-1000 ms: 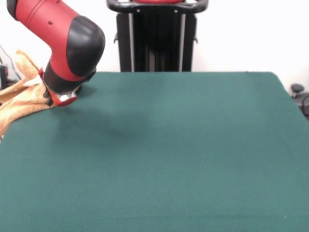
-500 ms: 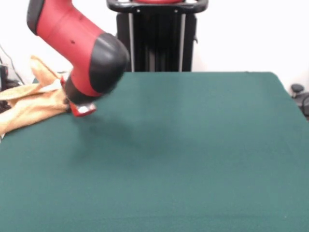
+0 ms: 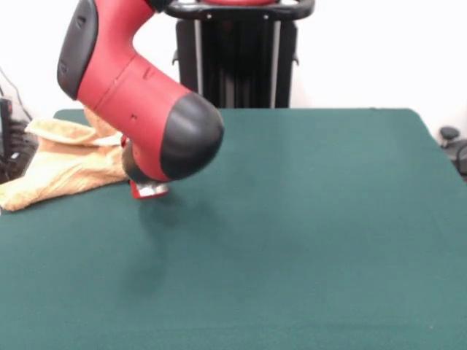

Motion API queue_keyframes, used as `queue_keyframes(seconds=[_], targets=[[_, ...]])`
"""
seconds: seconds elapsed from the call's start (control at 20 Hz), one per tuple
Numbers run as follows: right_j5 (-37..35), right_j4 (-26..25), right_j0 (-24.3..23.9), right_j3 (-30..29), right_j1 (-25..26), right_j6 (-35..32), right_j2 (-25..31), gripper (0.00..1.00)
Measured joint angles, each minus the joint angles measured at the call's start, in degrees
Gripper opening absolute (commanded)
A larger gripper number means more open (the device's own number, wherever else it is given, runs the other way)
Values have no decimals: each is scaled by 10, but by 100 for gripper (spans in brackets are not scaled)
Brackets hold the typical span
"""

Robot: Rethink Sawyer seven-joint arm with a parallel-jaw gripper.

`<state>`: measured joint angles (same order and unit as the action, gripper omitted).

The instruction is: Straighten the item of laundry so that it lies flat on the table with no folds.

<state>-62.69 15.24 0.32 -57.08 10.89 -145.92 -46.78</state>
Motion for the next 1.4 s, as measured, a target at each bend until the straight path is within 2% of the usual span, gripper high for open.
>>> queue_keyframes(seconds=[0.3,0.5,1.05,1.4], targets=[[-102,1,-23,90,36,-13,-16,0],[-135,0,-31,125,46,-13,-17,0],[-111,7,3,128,31,-13,-7,0],[-110,37,37,148,27,-21,-2,0]])
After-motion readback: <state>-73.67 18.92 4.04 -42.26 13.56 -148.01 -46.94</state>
